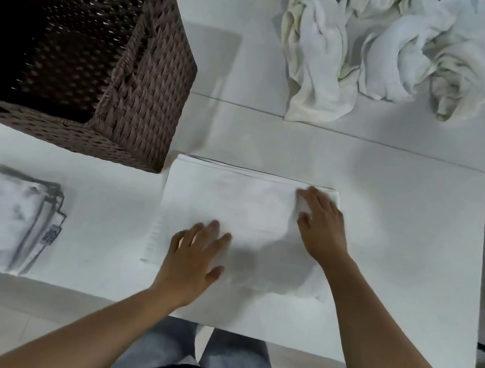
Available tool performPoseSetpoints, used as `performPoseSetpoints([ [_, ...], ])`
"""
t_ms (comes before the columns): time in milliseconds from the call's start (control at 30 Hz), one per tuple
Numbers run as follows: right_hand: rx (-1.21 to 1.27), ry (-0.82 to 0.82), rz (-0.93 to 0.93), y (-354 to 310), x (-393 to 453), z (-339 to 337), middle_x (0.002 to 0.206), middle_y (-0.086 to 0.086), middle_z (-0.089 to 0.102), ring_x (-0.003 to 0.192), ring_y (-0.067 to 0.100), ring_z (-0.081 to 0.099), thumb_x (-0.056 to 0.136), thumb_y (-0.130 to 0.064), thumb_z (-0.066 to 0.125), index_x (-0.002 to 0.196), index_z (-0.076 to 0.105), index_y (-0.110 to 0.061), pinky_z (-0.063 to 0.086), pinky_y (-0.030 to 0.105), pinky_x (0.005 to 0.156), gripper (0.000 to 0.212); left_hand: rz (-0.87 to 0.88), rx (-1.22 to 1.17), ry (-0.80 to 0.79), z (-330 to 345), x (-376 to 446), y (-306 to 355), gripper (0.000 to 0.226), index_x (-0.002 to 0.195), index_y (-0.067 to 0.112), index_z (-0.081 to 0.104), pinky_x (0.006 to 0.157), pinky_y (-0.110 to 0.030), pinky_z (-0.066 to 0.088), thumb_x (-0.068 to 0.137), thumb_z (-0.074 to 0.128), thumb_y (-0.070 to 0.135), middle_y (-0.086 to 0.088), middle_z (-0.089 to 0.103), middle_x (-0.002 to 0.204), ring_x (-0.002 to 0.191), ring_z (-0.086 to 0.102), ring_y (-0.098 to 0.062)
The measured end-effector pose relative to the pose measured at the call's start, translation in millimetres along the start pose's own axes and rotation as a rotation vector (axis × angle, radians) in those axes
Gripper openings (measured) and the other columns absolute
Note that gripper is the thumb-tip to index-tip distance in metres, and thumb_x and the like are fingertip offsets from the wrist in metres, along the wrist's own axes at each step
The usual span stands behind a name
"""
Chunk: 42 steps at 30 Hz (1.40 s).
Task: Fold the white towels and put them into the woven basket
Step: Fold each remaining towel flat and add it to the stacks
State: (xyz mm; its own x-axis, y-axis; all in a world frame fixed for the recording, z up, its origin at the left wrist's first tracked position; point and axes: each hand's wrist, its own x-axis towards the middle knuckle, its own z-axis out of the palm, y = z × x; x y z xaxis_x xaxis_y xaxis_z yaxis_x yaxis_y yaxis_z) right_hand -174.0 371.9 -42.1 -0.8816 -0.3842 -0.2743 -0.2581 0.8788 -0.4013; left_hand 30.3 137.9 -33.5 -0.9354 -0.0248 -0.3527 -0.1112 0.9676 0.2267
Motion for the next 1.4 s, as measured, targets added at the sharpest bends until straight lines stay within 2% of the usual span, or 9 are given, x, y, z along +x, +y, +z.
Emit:
performPoseSetpoints([
  [167,-0.008,-0.001,0.088,1,-19,-3,0.157,-0.004,0.042,0.143,0.025,0.038,0.089,-0.015,0.059,0.147,0.047,-0.029,0.036,0.043,0.109,0.06,0.007,0.015,-0.031,2,9,-6,0.066,0.156,0.035,0.027,0.12,-0.053,0.021,0.095,0.023,0.061,0.0,0.014,0.168,0.153,0.02,-0.031],
  [400,0.008,0.025,0.328,-8,-105,7,0.135,0.008,0.055,0.114,0.037,0.054,0.084,-0.013,0.064,0.139,0.054,-0.028,0.043,0.044,0.097,0.058,0.043,0.046,0.066,-12,48,-8,0.052,0.142,0.031,0.045,0.12,-0.059,0.011,0.093,0.058,0.044,-0.004,0.024,0.165,0.149,0.022,-0.039],
  [633,-0.018,0.039,0.408,-29,-172,46,0.106,0.007,0.059,0.095,0.034,0.06,0.082,-0.013,0.068,0.135,0.06,-0.027,0.041,0.042,0.082,0.056,-0.016,-0.006,0.046,-16,69,-1,0.055,0.144,0.043,0.031,0.122,-0.052,0.001,0.1,0.049,0.016,-0.01,0.0,0.168,0.153,0.001,-0.037],
  [833,0.0,0.081,0.423,-41,-185,58,0.119,0.004,0.063,0.108,0.032,0.058,0.078,-0.016,0.07,0.133,0.062,-0.027,0.04,0.044,0.091,0.057,0.018,0.063,0.032,-4,37,-8,0.068,0.159,0.033,0.021,0.121,-0.054,0.013,0.098,0.051,0.028,-0.015,0.005,0.167,0.153,0.007,-0.041],
  [933,0.13,0.045,0.395,-36,-189,58,0.138,0.003,0.054,0.118,0.031,0.053,0.085,-0.014,0.067,0.14,0.055,-0.03,0.043,0.043,0.095,0.058,0.033,0.016,0.084,13,4,-5,0.066,0.153,0.026,0.036,0.117,-0.053,0.028,0.093,0.061,0.015,-0.014,0.022,0.164,0.15,0.021,-0.039],
  [1100,0.218,0.021,0.339,-25,-202,65,0.135,0.008,0.048,0.115,0.032,0.049,0.093,-0.014,0.058,0.144,0.048,-0.033,0.039,0.039,0.1,0.055,0.055,-0.052,0.157,51,-71,15,0.057,0.14,0.021,0.054,0.105,-0.05,0.047,0.086,0.069,0.017,-0.013,0.04,0.156,0.144,0.037,-0.038],
  [1167,0.252,0.017,0.354,-24,-210,69,0.132,0.008,0.048,0.115,0.032,0.048,0.093,-0.015,0.056,0.144,0.047,-0.035,0.04,0.04,0.099,0.055,0.079,-0.07,0.157,67,-97,22,0.058,0.146,0.021,0.048,0.11,-0.048,0.042,0.09,0.06,0.032,-0.012,0.033,0.16,0.148,0.029,-0.037],
  [1267,0.267,0.015,0.357,-23,-225,72,0.13,0.008,0.049,0.114,0.031,0.047,0.093,-0.015,0.056,0.145,0.047,-0.034,0.043,0.042,0.099,0.056,0.123,-0.054,0.036,84,-121,21,0.099,0.159,0.022,0.02,0.119,-0.044,0.024,0.079,0.071,0.048,-0.011,0.007,0.168,0.154,0.004,-0.036],
  [1400,0.239,0.048,0.214,-14,-255,83,0.132,0.006,0.05,0.113,0.028,0.046,0.089,-0.027,0.068,0.148,0.047,-0.028,0.047,0.043,0.099,0.063,0.077,-0.031,0.045,86,-135,24,0.119,0.161,0.027,0.014,0.115,-0.037,0.035,0.065,0.076,-0.007,-0.008,0.005,0.169,0.154,0.006,-0.035],
])
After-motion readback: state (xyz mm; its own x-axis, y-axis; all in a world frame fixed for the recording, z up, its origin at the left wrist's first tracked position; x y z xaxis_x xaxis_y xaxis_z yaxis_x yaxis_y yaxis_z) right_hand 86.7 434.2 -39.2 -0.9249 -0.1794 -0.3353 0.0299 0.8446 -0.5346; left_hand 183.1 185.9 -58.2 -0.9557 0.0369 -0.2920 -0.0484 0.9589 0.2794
